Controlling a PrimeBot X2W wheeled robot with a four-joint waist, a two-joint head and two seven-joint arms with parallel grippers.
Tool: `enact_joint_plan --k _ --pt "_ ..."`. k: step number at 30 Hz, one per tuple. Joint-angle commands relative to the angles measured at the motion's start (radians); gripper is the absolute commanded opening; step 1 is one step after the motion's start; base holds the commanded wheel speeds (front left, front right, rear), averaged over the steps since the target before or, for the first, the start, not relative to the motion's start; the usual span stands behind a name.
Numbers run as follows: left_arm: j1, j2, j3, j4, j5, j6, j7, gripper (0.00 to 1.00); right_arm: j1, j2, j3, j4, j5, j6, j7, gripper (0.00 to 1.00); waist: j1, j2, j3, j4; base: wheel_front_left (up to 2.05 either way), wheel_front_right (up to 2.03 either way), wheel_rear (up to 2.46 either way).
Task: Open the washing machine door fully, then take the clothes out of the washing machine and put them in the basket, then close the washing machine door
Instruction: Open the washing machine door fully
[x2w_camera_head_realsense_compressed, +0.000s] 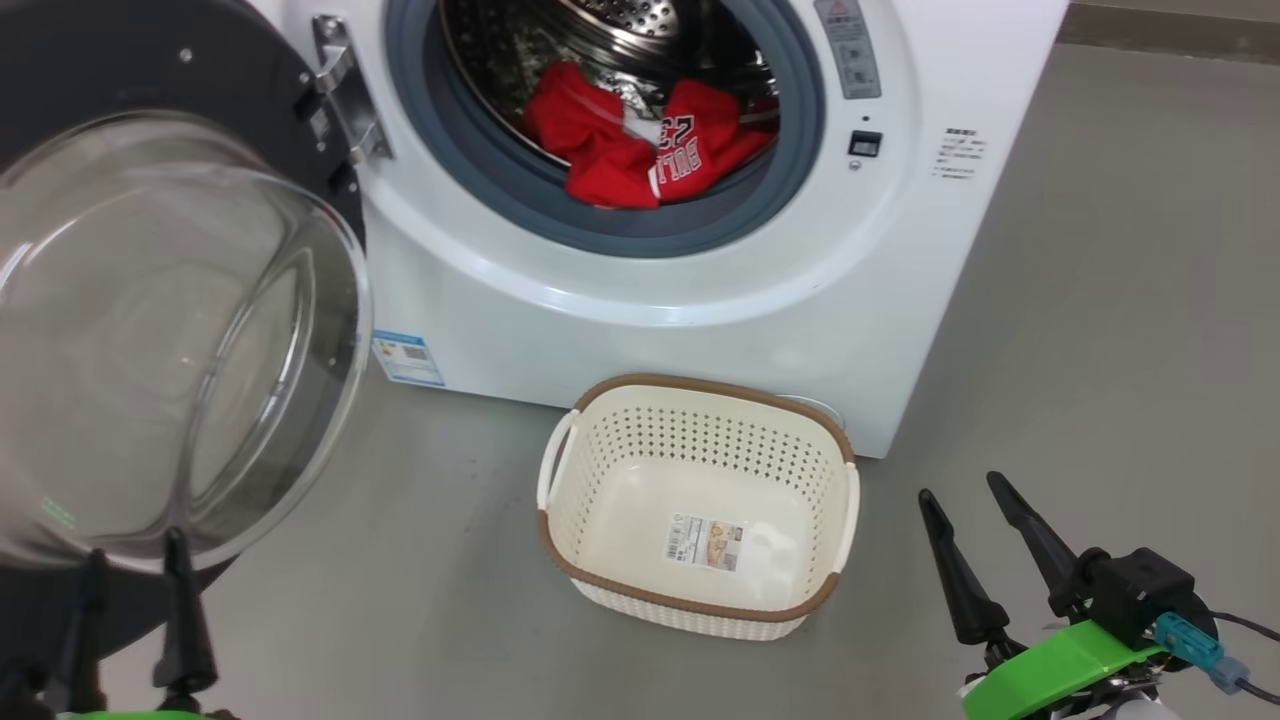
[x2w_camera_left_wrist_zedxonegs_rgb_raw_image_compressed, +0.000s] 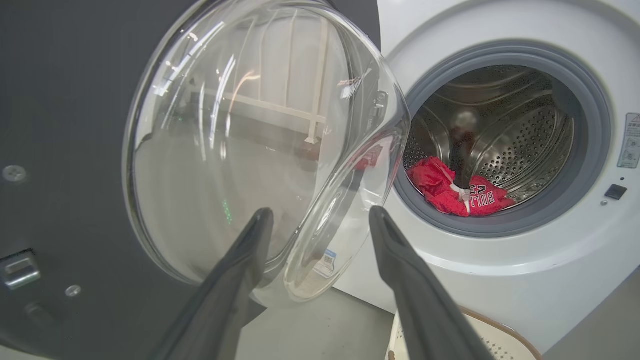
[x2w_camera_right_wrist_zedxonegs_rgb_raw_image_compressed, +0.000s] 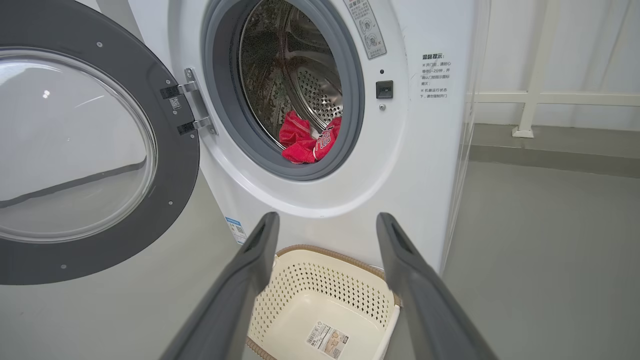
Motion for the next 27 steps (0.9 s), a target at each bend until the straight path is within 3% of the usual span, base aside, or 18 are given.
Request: enact_joint_plan --k 1,11,27 --pt "-0.004 0.031 0.016 -0.034 -0.012 0.002 -0.005 1.00 -0.007 -0.002 0.013 -0.029 0.005 0.000 -0.009 1.00 0.0000 0.0000 -0.007 -0.021 0.00 0.00 0.00" --pt "0.029 0.079 -0.125 -0.076 -0.057 0.002 -0.005 1.00 0.013 0.003 -0.023 -0.044 0.004 0.000 -0.009 1.00 0.0000 0.0000 -0.005 -0.119 0.00 0.00 0.00" --pt "0.059 0.082 -0.219 -0.134 -0.072 0.002 -0.005 1.00 0.052 0.014 -0.097 -0.078 -0.004 0.000 -0.009 1.00 0.0000 0.0000 0.011 -0.282 0.00 0.00 0.00"
